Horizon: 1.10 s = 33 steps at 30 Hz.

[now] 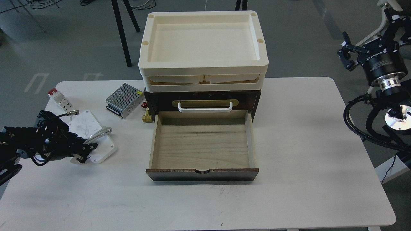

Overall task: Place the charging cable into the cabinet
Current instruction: 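Grasp the white charging adapter with the left gripper and lift it, then carry the adapter over the open drawer and lower it inside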

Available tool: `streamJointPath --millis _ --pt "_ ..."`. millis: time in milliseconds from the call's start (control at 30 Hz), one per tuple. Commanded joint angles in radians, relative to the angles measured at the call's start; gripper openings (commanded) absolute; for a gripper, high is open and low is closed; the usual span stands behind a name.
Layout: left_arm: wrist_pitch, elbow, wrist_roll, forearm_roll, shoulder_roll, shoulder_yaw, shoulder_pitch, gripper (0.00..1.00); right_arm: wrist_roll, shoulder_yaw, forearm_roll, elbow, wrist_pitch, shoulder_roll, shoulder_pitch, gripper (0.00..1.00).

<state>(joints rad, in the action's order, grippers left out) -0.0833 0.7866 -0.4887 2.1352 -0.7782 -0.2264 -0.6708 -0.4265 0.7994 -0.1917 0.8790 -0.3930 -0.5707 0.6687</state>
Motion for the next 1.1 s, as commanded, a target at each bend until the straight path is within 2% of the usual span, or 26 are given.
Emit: streamJointPath --millis 0,100,300,367,467,533,667,833,967,1067 --pt "0.037 0.06 0.0 -0.004 -0.067 -0.002 -0.049 0.0 0.0 0.0 0.0 0.0 0.0 -0.001 -0.009 1.0" --pt "0.021 0.241 0.0 -0.024 -0.218 -0.014 -0.062 0.0 0.0 0.001 0.0 -0.005 0.0 -0.001 -0.011 1.0" --pt "0.008 0.705 0.0 -0.187 -0.536 -0.014 -0.082 0.0 0.0 0.008 0.0 -0.008 0.014 0.0 -0.009 1.0" --pt "0.008 0.831 0.0 -0.218 -0.594 -0.016 -0.084 0.0 0.0 0.008 0.0 -0.008 0.026 0.0 -0.009 1.0" --pt "0.008 0.979 0.0 -0.238 -0.605 -0.024 -0.081 0.0 0.0 0.008 0.001 -0.008 0.037 0.0 -0.011 1.0" --pt "0.005 0.982 0.0 -0.254 -0.567 -0.024 -0.082 0.0 0.002 0.006 0.001 -0.008 0.049 0.0 -0.011 1.0" --pt "-0.071 0.979 0.0 -0.437 -0.403 -0.025 -0.081 0.0 0.002 0.006 0.001 -0.008 0.066 -0.001 -0.015 1.0" --pt "-0.099 0.962 0.0 -0.494 -0.221 -0.025 -0.075 0.0 0.002 0.006 0.001 -0.009 0.075 -0.003 -0.015 1.0" --pt "-0.121 0.902 0.0 -0.544 -0.13 -0.027 -0.075 0.0 0.002 0.004 0.001 -0.008 0.082 -0.003 -0.027 1.0" --pt "-0.134 0.809 0.0 -0.558 -0.056 -0.025 -0.076 0.0 0.002 0.006 0.001 -0.006 0.082 -0.003 -0.038 1.0"
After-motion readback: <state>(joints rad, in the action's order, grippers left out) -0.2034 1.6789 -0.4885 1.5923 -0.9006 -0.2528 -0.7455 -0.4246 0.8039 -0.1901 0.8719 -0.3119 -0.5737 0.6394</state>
